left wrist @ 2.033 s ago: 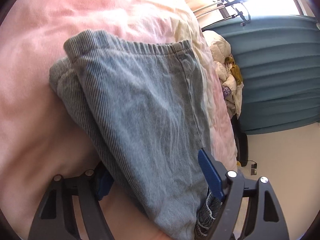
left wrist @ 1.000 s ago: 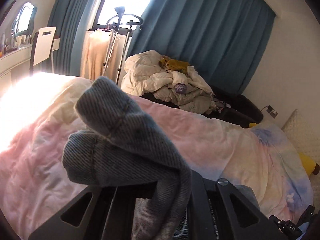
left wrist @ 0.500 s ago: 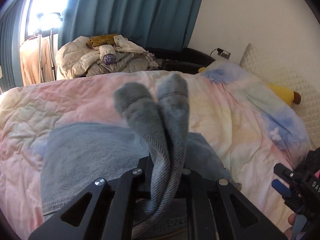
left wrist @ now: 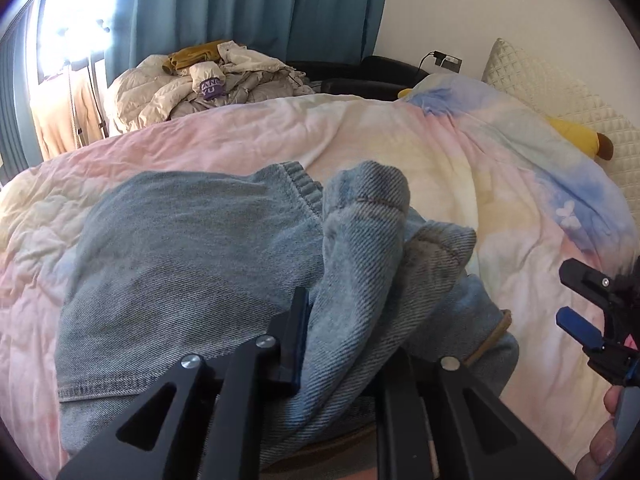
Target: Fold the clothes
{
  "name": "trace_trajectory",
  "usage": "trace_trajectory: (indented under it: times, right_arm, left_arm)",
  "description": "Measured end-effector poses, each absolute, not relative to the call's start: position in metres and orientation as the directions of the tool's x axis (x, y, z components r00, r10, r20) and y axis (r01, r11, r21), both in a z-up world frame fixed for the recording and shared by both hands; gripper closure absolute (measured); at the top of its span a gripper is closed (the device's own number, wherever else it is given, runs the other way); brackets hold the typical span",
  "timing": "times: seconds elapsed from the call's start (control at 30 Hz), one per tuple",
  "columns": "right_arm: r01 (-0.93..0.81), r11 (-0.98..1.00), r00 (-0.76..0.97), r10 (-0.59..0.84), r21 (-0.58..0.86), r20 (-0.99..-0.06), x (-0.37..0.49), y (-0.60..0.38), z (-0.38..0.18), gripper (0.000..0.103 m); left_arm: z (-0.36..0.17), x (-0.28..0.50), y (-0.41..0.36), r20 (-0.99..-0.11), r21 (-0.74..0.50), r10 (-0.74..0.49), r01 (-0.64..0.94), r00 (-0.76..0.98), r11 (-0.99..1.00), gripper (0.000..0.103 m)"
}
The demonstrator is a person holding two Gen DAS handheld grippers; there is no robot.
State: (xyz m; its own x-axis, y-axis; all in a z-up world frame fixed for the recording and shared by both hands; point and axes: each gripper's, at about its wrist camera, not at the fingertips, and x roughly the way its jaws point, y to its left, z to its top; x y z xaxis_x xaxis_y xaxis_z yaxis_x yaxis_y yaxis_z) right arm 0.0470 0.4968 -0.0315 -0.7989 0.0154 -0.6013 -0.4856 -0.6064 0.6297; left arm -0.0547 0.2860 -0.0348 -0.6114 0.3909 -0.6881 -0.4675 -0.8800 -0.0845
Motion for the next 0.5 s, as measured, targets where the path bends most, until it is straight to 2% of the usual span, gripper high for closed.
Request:
trace_trajectory:
  times: [0.07,0.23,0.5]
  right_arm:
    - [-0.469,-0.620,-0.817,0.033,0.629,-0.576,0.049,0.494,-0.025,0.033]
    - [-0.437,-0.677,-0.848,0.090,0.593,-0.522,0.056,0.480,-0.004,0.033]
    - [-0.315,-0.755,-0.867,-0.017,0.575,-0.497,0.044,0.455,0.010,0.033]
  left_arm:
    - [-0.025,-0.048,0.282,-0.678,-0.056,0.375,-0.465,-0.632,-0.883,0.086]
    - [-0.009,-0.033,0.267,-0.684,-0.056,0.393,-0.493,-0.615,-0.868,0.083]
    - [-0.002,-0.006,0.234,-0.707,-0.107,0.420,-0.500,-0.570,-0.859,0.082]
